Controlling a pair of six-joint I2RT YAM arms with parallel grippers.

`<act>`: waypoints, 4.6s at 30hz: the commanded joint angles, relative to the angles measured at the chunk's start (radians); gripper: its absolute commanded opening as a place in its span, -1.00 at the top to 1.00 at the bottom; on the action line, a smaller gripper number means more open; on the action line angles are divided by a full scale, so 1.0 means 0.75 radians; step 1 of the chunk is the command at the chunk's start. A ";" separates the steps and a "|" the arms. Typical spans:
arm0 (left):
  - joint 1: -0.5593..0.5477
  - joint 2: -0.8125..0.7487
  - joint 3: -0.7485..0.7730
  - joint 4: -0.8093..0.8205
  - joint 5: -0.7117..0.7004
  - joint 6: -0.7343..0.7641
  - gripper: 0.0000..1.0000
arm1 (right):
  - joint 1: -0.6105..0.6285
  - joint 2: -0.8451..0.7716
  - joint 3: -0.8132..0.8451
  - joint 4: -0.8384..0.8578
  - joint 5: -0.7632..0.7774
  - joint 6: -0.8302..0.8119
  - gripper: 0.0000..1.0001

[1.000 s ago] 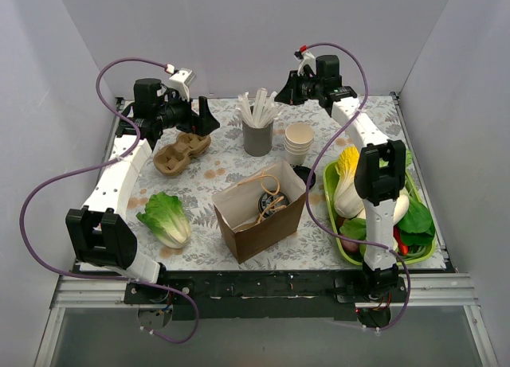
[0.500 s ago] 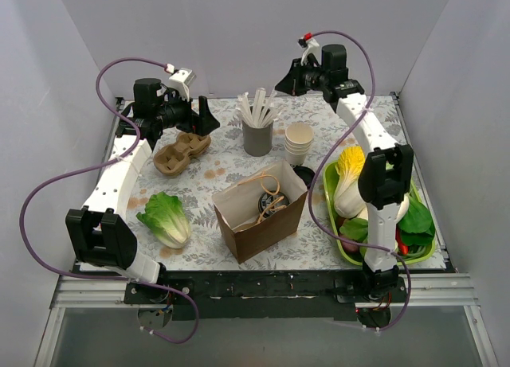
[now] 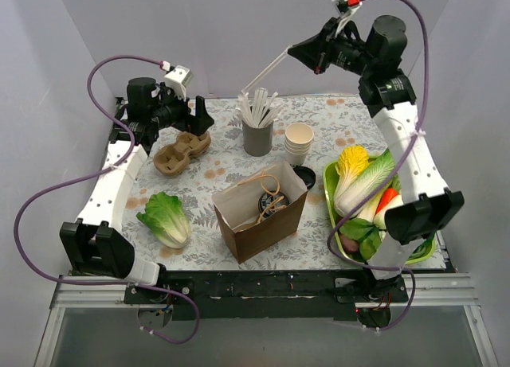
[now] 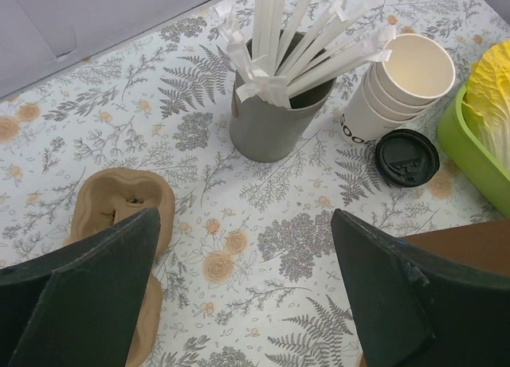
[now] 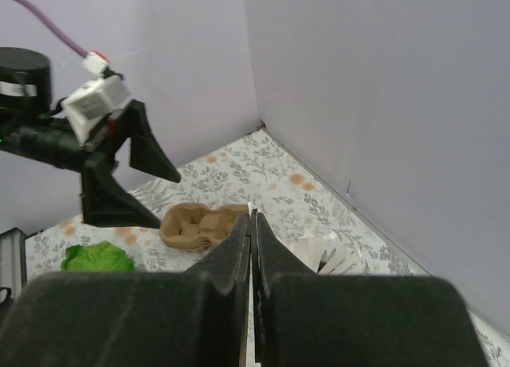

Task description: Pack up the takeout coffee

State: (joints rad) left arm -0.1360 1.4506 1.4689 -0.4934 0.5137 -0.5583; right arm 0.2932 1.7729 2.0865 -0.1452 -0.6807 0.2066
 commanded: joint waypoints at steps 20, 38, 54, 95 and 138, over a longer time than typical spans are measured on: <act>-0.093 -0.480 -0.255 -0.103 -0.223 0.172 -0.83 | 0.057 -0.781 -0.436 -0.614 -0.579 -0.271 0.97; 0.069 -0.568 -0.249 -0.150 -0.075 0.153 -0.87 | 0.268 -0.828 -0.567 -0.592 -0.170 -0.361 -0.47; 0.159 -0.670 -0.261 -0.166 0.121 0.074 -0.89 | 0.264 -0.791 -0.626 -0.573 0.061 -0.572 -0.96; 0.159 -0.511 -0.275 -0.136 0.145 0.074 -0.89 | 0.198 -0.809 -0.931 -0.074 -0.148 -0.226 -0.34; 0.138 -0.433 -0.095 -0.099 0.256 -0.082 -0.89 | 0.439 -0.347 -0.765 -0.040 -0.430 -0.378 -0.38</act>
State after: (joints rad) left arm -0.0296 1.1728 1.4117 -0.5308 0.7536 -0.6682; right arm 0.5968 1.4788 1.4391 -0.2504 -0.9501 -0.1024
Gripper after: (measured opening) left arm 0.948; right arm 0.753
